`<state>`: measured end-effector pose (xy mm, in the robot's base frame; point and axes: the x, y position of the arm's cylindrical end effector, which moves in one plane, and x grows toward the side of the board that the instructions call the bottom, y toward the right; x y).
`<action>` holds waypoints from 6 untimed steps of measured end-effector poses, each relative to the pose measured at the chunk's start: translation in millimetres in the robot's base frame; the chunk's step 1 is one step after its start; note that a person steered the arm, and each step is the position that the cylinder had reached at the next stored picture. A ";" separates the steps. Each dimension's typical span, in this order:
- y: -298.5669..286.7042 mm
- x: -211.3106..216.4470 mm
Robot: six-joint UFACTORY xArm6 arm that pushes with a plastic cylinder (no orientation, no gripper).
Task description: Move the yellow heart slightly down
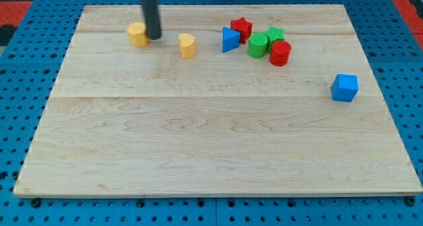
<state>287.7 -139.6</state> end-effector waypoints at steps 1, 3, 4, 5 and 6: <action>-27.7 -1.3; 66.0 -5.7; 106.7 19.7; 102.0 32.4; 98.4 55.9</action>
